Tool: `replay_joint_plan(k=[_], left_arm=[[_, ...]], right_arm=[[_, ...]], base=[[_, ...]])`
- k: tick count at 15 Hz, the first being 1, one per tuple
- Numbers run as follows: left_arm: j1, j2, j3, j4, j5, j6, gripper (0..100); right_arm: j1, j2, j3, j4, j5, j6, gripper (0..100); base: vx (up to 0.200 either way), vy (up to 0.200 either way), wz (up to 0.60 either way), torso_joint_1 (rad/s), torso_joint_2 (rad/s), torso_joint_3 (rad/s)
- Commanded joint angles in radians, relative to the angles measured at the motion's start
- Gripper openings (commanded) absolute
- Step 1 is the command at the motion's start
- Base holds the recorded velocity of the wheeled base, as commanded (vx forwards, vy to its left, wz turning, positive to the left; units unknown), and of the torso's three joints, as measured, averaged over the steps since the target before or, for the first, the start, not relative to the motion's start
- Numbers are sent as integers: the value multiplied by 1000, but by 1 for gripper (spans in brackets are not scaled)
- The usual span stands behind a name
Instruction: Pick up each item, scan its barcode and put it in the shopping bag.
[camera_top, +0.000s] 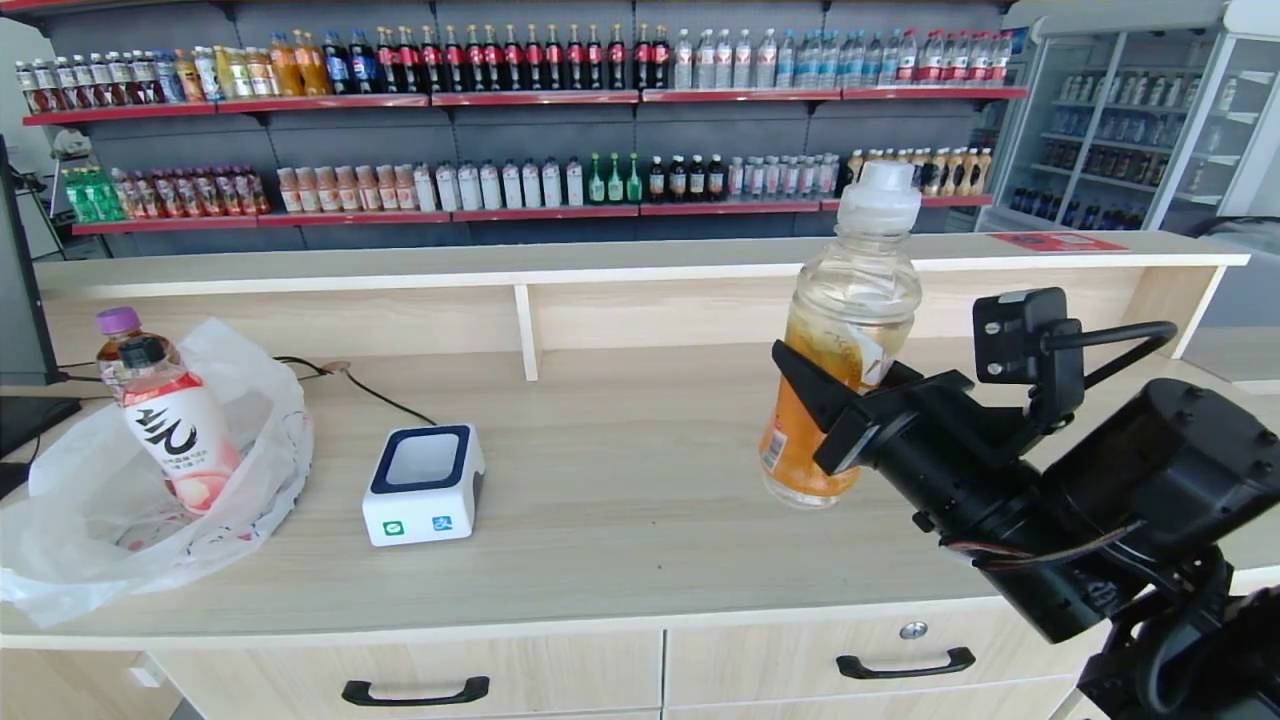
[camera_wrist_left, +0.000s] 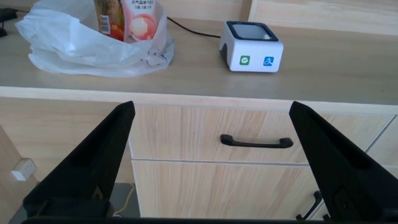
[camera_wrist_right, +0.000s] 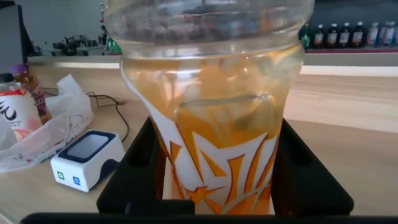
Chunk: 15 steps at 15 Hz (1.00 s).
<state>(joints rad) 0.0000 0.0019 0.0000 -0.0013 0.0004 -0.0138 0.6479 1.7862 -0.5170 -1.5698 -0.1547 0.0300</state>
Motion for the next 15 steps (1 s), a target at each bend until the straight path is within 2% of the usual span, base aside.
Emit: replay_joint_plan(k=[1,7,15], left_arm=[[0,0,0,0,1,-2,100],[0,0,0,0,1,-5,100],[0,0,0,-2,3,-21,100]], right_arm=[[-17,2,-3,-1,0,-4,0],[-60,-8,-1,-1,1,-5,0],[-54,-14,9,-1,1,-13,0]], base=[[0,200,0,-7,2,2],[0,200,0,3,2,-2],[0,200,0,2,2,3]])
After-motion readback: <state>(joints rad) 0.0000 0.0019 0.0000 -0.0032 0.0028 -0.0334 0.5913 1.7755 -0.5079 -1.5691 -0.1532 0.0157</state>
